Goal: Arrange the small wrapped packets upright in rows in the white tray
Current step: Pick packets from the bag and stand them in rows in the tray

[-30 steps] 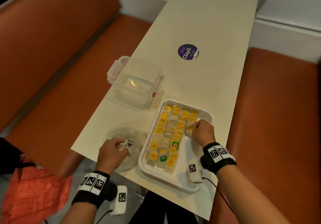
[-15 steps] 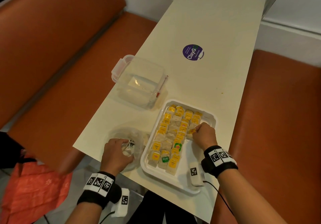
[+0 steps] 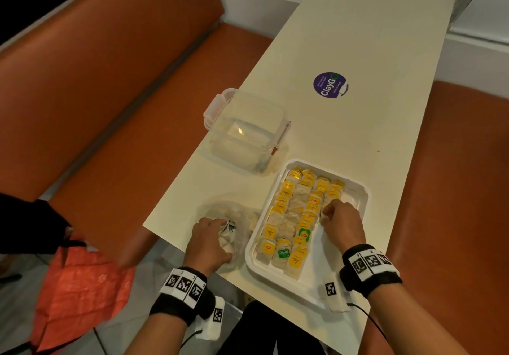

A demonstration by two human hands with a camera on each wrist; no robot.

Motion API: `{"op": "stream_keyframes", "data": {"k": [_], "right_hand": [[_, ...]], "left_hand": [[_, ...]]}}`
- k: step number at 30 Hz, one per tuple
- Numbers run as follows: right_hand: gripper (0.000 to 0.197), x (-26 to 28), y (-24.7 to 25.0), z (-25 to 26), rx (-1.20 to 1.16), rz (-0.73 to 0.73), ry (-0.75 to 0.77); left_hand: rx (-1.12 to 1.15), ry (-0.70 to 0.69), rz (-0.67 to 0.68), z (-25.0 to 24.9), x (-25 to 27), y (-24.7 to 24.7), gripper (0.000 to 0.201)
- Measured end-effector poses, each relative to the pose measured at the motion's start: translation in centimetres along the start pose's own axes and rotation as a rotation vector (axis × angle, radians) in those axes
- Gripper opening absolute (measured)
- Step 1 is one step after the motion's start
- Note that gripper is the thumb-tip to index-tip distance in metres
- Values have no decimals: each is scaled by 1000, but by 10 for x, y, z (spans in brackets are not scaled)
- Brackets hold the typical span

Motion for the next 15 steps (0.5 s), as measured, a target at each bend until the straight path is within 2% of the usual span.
{"op": "stream_keyframes", "data": {"k": [3, 8, 15], "right_hand": [[14, 0, 3, -1, -27, -17, -29], [18, 12, 12, 7, -38, -52, 3], [23, 46, 42, 47, -111, -84, 108]], "left_hand": [[-83, -11, 18, -1, -1, -6, 80], [-132, -37, -7, -2, -2, -13, 54], [25, 1, -24, 1, -6, -9, 33]]}}
Point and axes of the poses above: each hand's wrist, its own x-axis away from the middle knuckle, its own y-axis out of the back of the hand, z = x × y, the point moved 10 cm from there along -x, towards the middle knuckle, and after that the axes turned 10 degrees about x, right-handed, at the moved point
